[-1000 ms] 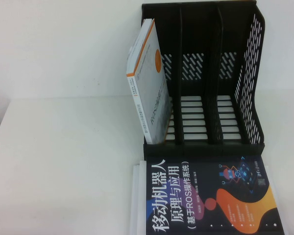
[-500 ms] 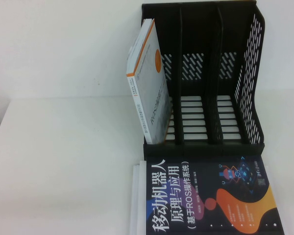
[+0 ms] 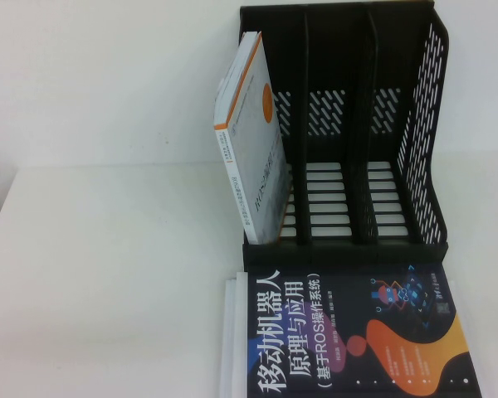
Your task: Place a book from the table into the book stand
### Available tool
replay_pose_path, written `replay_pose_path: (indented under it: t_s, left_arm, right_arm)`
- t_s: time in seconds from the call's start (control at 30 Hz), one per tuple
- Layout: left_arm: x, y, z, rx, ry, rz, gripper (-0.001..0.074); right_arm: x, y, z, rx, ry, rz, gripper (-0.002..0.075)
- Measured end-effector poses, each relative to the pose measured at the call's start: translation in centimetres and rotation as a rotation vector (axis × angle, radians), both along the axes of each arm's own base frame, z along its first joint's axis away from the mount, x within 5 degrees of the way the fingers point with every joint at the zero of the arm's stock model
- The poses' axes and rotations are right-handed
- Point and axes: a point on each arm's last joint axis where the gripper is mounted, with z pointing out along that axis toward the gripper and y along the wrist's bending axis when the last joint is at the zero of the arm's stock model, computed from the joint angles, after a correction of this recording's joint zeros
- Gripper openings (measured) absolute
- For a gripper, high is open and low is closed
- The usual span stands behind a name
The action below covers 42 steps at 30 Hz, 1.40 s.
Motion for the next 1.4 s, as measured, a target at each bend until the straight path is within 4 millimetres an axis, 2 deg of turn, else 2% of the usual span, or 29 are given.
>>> replay_pose_path:
  t_s: [0.1,0.2,0.37,0.47,0.67,0.87,1.03,1.23,1.4]
  left_arm:
    - [-0.4,0.0,1.7,-0.002,0.046,0.004,-0.0004]
    - [-0.9,0.1,3.4,-0.003,0.057,0.007,-0.0004]
    - [-1.8,0.1,5.3,-0.004,0.062,0.01,-0.0004]
    - [-1.7,0.1,6.3,0.023,0.104,0.022,-0.0004]
    - [0.4,0.2,8.5,0.065,0.262,0.04,-0.0004]
    - [3.9,0.2,8.2,0.066,0.356,0.031,-0.0004]
    - [6.4,0.1,7.6,-0.018,0.589,0.013,-0.0004]
    - [8.7,-0.7,9.6,-0.014,0.894,-0.078,-0.0004]
    - [11.4,-2.7,8.6,-0.047,1.051,-0.304,-0.0004]
  right_arm:
    - [0.7,0.1,-0.2,0.002,0.147,0.011,-0.0001]
    - [0.9,0.3,0.8,-0.022,0.29,0.033,-0.0001]
    - [0.3,0.7,2.5,-0.057,0.478,0.07,0.0]
    - [-0.3,1.0,3.3,-0.076,0.616,0.098,0.0]
    - [0.5,1.3,5.3,-0.1,0.885,0.136,0.0001]
    - [3.4,1.7,6.6,-0.064,1.014,0.182,0.0001]
    - [5.6,1.9,6.1,-0.039,1.107,0.201,0.0001]
    - [9.0,2.6,3.5,-0.011,1.504,0.275,0.0001]
    - [12.1,3.3,0.4,0.017,1.755,0.338,0.0001]
